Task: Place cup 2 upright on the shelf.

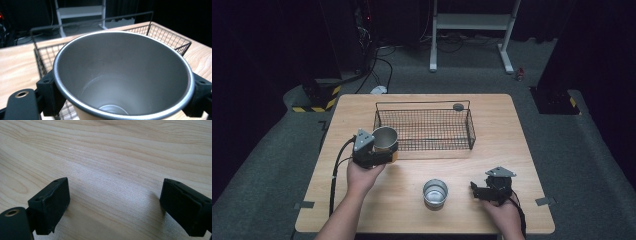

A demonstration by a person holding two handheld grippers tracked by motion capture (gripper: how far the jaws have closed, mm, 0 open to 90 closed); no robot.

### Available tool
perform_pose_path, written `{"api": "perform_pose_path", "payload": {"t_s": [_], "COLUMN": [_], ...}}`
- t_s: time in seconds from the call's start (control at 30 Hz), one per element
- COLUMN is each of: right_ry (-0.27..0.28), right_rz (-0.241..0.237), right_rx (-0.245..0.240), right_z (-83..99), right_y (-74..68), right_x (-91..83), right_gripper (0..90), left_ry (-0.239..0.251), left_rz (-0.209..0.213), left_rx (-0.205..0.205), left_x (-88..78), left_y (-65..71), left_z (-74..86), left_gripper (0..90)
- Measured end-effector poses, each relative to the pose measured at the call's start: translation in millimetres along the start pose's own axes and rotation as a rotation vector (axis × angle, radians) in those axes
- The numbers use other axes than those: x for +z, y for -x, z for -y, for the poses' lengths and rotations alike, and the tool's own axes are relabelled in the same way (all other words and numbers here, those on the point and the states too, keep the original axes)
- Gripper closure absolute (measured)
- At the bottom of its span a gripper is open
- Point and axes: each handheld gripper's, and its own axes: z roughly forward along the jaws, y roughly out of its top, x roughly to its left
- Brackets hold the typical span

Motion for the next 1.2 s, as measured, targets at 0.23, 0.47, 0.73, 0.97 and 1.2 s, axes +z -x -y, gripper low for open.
{"api": "perform_pose_path", "payload": {"t_s": [0.23,0.47,0.73,0.97,1.2], "right_ry": [0.002,0.0,0.0,0.0,-0.002], "right_rz": [-0.002,-0.002,-0.002,-0.002,-0.001], "right_rx": [-0.004,0.0,0.007,0.007,0.009], "right_z": [-0.2,-0.1,0.5,0.6,0.8], "right_y": [0.4,0.1,-0.6,-0.6,-0.8], "right_x": [0.3,0.0,-0.6,-0.7,-1.0], "right_gripper": [8.9,8.9,8.9,8.9,8.9], "left_ry": [0.031,0.062,0.058,0.057,0.058], "left_rz": [0.017,0.05,0.021,-0.007,-0.035], "left_rx": [0.014,0.016,-0.012,-0.017,-0.05], "left_x": [6.3,12.6,23.3,38.8,54.8], "left_y": [4.2,2.9,-4.4,-13.2,-22.7], "left_z": [-15.8,-30.0,-38.3,-44.1,-45.8], "left_gripper": [13.8,13.8,13.7,13.7,13.7]}}
